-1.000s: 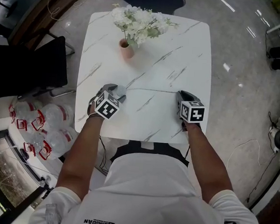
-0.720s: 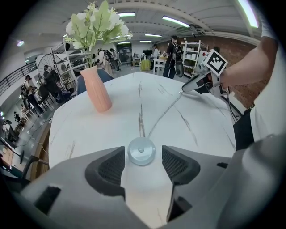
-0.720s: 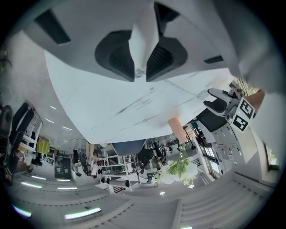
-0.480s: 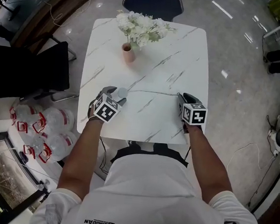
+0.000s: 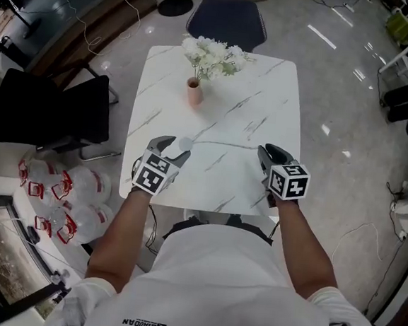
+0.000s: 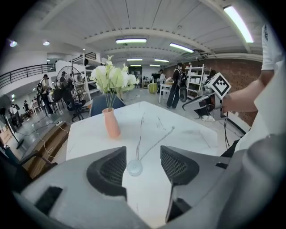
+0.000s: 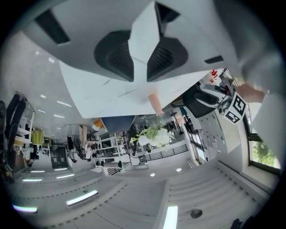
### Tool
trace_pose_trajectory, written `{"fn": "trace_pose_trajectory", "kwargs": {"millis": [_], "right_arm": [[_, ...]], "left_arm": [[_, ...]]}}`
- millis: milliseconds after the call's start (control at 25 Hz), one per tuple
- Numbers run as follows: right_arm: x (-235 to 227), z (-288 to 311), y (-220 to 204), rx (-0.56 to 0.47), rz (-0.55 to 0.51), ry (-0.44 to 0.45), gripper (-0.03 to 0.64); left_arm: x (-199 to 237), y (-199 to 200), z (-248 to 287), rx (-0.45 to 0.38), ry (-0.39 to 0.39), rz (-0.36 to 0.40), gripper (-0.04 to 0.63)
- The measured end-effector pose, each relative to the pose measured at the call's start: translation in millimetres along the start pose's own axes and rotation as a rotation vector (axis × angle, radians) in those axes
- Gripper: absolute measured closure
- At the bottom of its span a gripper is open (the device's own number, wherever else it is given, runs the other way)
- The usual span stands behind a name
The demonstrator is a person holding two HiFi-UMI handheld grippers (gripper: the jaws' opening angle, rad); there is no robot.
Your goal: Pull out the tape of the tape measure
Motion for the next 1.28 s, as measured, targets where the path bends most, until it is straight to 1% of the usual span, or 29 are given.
{"fn": "trace_pose_trajectory", "kwargs": {"millis": [120, 200, 280, 440, 480, 560, 640, 760, 880, 1040, 1280], "right_arm": [[19, -18, 20, -0.055, -0.007, 0.046, 0.525], [32, -31, 33, -0.094, -0.016, 0.075, 0.532], [43, -44, 44, -0.124, -0.038, 0.094, 0.545], [61, -67, 59, -0.16, -0.091, 0.121, 0.563], [65, -72, 63, -0.172, -0.095, 0.134, 0.567], [75, -82, 70, -0.202, -0.099, 0.165, 0.575], [85, -87, 75, -0.236, -0.101, 0.193, 0.589], [95, -93, 81, -0.28, -0.099, 0.218, 0.601], [102, -99, 85, -0.308, -0.093, 0.232, 0.611], [107, -102, 85, -0.332, -0.077, 0.245, 0.611], [107, -104, 85, -0.345, -0.086, 0.233, 0.612]], "left_arm": [[-10, 16, -22, -0.073, 0.011, 0.014, 0.376], [-17, 27, -35, -0.13, 0.012, 0.006, 0.396], [-22, 37, -48, -0.185, 0.013, -0.024, 0.42], [-26, 54, -71, -0.271, 0.016, -0.113, 0.461], [-28, 60, -76, -0.294, 0.014, -0.123, 0.474], [-34, 72, -86, -0.339, 0.017, -0.115, 0.495], [-40, 82, -95, -0.378, 0.019, -0.089, 0.52], [-48, 93, -104, -0.43, 0.023, -0.065, 0.545], [-54, 96, -112, -0.462, 0.027, -0.082, 0.566], [-56, 93, -118, -0.473, 0.044, -0.092, 0.586], [-61, 97, -119, -0.476, 0.043, -0.062, 0.586]]}}
Point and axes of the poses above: the fingertips, and each gripper's own axes: z forward along the fingers, x to its left, y out of its top, the point moved 7 cm from there along -z, backward along the fingers, and after that the axes turned 6 degrees about -x, right-handed, at the moved point
